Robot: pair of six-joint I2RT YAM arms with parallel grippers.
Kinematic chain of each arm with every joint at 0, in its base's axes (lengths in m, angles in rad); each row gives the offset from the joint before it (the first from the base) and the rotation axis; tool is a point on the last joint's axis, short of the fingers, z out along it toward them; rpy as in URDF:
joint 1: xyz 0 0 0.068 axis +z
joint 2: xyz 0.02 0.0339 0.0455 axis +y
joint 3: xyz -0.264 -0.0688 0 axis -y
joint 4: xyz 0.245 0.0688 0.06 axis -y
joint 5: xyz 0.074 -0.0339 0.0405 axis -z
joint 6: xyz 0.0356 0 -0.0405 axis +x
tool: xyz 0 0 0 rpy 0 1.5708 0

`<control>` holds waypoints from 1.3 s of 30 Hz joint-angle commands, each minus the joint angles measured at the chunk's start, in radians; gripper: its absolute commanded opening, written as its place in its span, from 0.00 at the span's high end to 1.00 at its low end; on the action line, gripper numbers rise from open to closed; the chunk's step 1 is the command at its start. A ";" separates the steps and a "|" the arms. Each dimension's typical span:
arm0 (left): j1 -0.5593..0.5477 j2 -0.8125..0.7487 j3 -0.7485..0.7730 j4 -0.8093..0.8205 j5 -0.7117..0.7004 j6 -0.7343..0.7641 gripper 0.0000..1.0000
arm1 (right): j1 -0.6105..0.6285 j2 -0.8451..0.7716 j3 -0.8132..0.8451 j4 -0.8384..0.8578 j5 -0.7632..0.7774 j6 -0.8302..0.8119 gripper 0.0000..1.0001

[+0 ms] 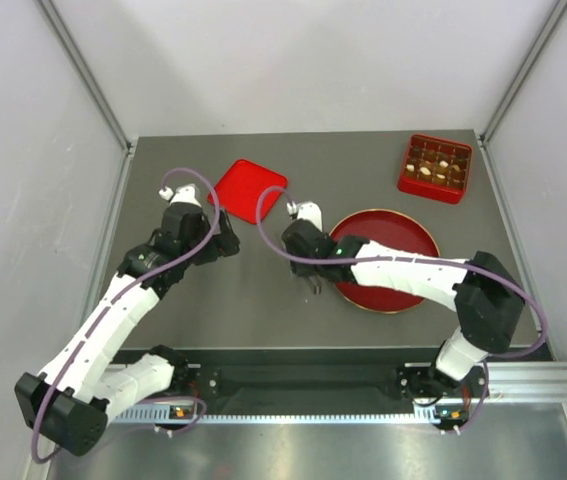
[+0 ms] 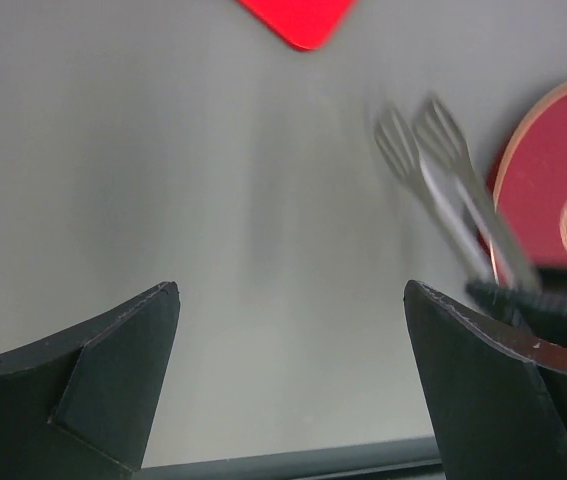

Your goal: Pack the chocolate

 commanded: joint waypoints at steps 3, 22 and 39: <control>0.159 0.032 0.044 0.003 0.113 -0.063 0.01 | 0.079 0.014 -0.088 0.158 0.179 0.116 0.56; 0.292 0.066 -0.046 0.111 0.196 -0.091 0.01 | 0.195 0.232 -0.053 0.207 0.244 0.362 0.49; 0.303 0.141 -0.084 0.186 0.208 -0.134 0.01 | 0.197 0.355 0.075 0.192 0.221 0.415 0.37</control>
